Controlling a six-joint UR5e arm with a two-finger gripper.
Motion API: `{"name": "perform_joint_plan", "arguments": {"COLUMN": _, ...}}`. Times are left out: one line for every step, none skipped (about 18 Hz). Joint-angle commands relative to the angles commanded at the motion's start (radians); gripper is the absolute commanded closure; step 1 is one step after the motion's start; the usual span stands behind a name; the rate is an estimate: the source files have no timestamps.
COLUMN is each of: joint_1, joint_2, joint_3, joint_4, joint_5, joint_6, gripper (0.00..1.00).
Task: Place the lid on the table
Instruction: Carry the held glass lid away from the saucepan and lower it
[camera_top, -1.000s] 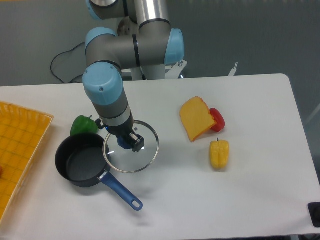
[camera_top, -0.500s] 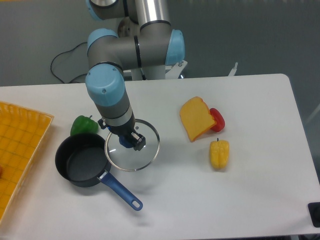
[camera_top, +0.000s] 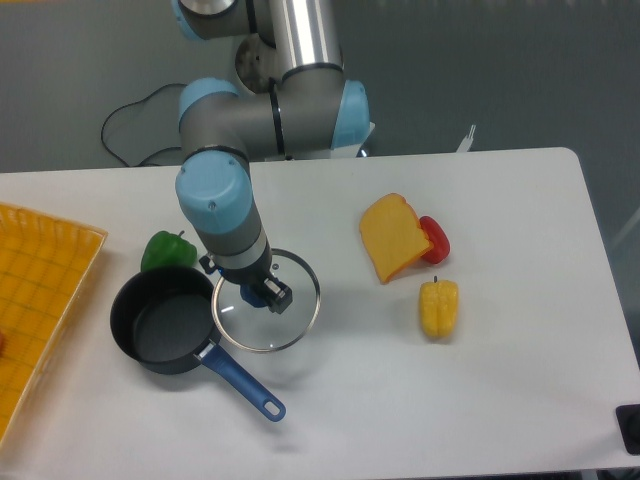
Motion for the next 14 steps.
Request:
{"name": "perform_joint_plan", "arguments": {"joint_1": 0.000, "joint_2": -0.002, "joint_3": -0.002, "joint_4": 0.002, "joint_5": 0.000, "joint_6": 0.002, "gripper": 0.41}}
{"name": "perform_joint_plan", "arguments": {"joint_1": 0.000, "joint_2": -0.005, "joint_3": -0.002, "joint_4": 0.003, "joint_5": 0.000, "joint_6": 0.003, "gripper": 0.41}}
{"name": "perform_joint_plan", "arguments": {"joint_1": 0.002, "joint_2": -0.014, "joint_3": 0.000, "joint_4": 0.005, "joint_5": 0.002, "joint_6": 0.003, "gripper": 0.41}}
{"name": "perform_joint_plan", "arguments": {"joint_1": 0.005, "joint_2": -0.020, "joint_3": -0.002, "joint_4": 0.008, "joint_5": 0.002, "joint_6": 0.005, "gripper": 0.41}}
{"name": "perform_joint_plan", "arguments": {"joint_1": 0.008, "joint_2": -0.025, "joint_3": 0.000, "joint_4": 0.008, "joint_5": 0.003, "joint_6": 0.005, "gripper": 0.41}}
{"name": "perform_joint_plan", "arguments": {"joint_1": 0.012, "joint_2": -0.025, "joint_3": 0.000, "joint_4": 0.008, "joint_5": 0.005, "joint_6": 0.006, "gripper": 0.41}}
{"name": "perform_joint_plan", "arguments": {"joint_1": 0.029, "joint_2": -0.020, "joint_3": 0.002, "joint_4": 0.008, "joint_5": 0.005, "joint_6": 0.018, "gripper": 0.41}}
{"name": "perform_joint_plan", "arguments": {"joint_1": 0.037, "joint_2": -0.017, "joint_3": 0.000, "joint_4": 0.006, "joint_5": 0.005, "joint_6": 0.043, "gripper": 0.41}}
{"name": "perform_joint_plan", "arguments": {"joint_1": 0.038, "joint_2": -0.017, "joint_3": -0.002, "joint_4": 0.006, "joint_5": 0.005, "joint_6": 0.057, "gripper": 0.41}}
{"name": "perform_joint_plan", "arguments": {"joint_1": 0.037, "joint_2": -0.020, "joint_3": -0.003, "joint_4": 0.006, "joint_5": 0.005, "joint_6": 0.060, "gripper": 0.41}}
{"name": "perform_joint_plan", "arguments": {"joint_1": 0.038, "joint_2": -0.021, "joint_3": -0.003, "joint_4": 0.008, "joint_5": 0.005, "joint_6": 0.060, "gripper": 0.41}}
{"name": "perform_joint_plan", "arguments": {"joint_1": 0.044, "joint_2": -0.021, "joint_3": -0.003, "joint_4": 0.008, "joint_5": 0.005, "joint_6": 0.061, "gripper": 0.41}}
{"name": "perform_joint_plan", "arguments": {"joint_1": 0.054, "joint_2": -0.021, "joint_3": 0.001, "joint_4": 0.006, "joint_5": 0.005, "joint_6": 0.063, "gripper": 0.41}}
{"name": "perform_joint_plan", "arguments": {"joint_1": 0.063, "joint_2": -0.020, "joint_3": 0.003, "joint_4": 0.006, "joint_5": 0.003, "joint_6": 0.064, "gripper": 0.41}}
